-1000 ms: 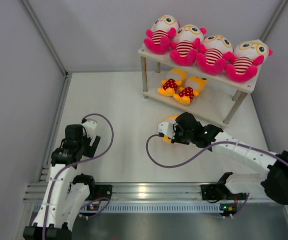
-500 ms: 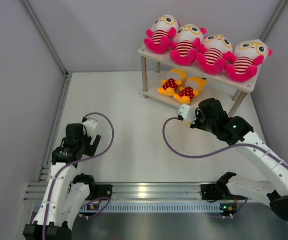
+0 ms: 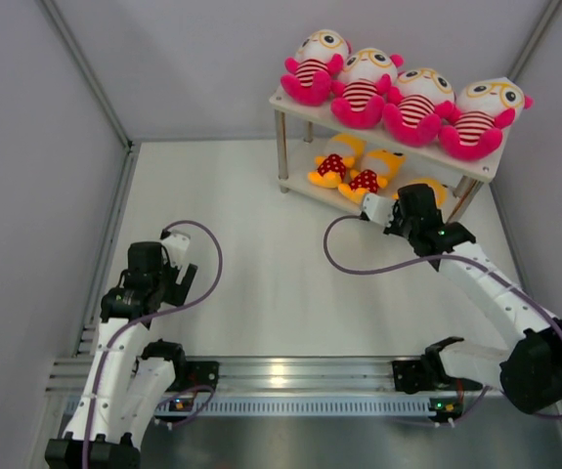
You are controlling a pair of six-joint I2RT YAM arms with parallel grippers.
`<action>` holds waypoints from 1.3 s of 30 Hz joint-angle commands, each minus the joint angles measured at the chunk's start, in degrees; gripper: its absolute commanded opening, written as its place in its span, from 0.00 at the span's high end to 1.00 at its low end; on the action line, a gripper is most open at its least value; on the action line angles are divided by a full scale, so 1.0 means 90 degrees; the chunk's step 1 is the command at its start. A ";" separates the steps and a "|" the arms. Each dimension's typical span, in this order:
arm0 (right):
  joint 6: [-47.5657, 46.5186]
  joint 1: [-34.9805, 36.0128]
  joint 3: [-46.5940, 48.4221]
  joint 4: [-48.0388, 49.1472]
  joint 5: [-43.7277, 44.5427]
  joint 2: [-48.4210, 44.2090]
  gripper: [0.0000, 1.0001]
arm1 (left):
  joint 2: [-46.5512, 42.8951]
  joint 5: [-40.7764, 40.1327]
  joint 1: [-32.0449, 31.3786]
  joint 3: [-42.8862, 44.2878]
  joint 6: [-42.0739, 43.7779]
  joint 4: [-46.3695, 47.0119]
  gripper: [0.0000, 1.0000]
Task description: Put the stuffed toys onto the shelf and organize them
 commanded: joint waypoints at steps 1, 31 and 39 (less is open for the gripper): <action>-0.0506 -0.0371 -0.0148 0.1328 -0.0156 0.0122 1.00 | 0.0024 0.0013 -0.0015 -0.0028 -0.0011 0.0269 0.03; 0.3151 0.1969 -0.0246 -0.1141 -0.1523 -0.2278 0.01 | 0.0151 0.0101 -0.0015 -0.0058 0.0077 0.0260 0.03; 0.7497 0.2206 -0.1076 -0.0351 -0.2025 -0.3927 0.01 | 0.0122 -0.0026 -0.0015 -0.0058 0.0048 0.0269 0.03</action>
